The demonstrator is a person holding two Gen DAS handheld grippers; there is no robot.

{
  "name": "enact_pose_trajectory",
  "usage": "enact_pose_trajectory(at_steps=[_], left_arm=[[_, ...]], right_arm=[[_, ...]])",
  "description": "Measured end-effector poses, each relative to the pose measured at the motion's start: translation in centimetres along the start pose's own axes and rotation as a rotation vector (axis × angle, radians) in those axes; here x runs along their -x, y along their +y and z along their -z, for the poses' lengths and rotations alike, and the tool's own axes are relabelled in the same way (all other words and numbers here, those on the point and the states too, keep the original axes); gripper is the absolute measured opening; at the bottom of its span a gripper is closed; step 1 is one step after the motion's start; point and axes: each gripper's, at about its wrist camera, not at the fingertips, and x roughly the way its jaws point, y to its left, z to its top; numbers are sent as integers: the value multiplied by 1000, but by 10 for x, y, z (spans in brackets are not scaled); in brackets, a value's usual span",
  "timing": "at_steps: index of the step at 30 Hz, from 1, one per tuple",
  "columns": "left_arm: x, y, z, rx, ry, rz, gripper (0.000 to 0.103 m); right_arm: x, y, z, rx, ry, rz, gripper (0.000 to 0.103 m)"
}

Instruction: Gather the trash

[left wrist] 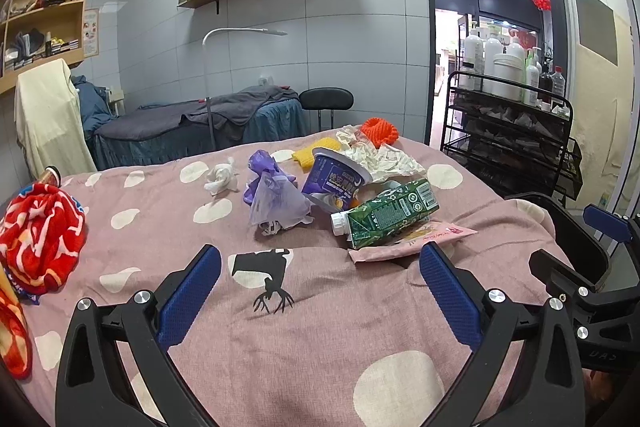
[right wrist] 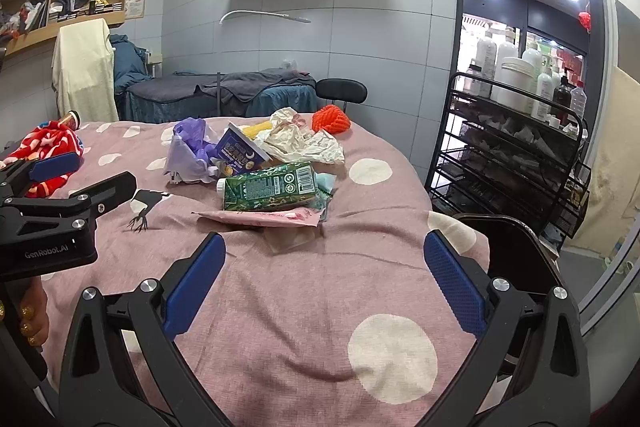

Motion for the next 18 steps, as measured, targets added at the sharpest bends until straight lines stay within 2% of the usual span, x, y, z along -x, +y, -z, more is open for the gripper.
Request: enact_pose_trajectory(at_steps=[18], left_arm=[[-1, 0, 3, 3, 6, 4, 98]], right_arm=[[-3, -1, 2, -9, 13, -13, 98]])
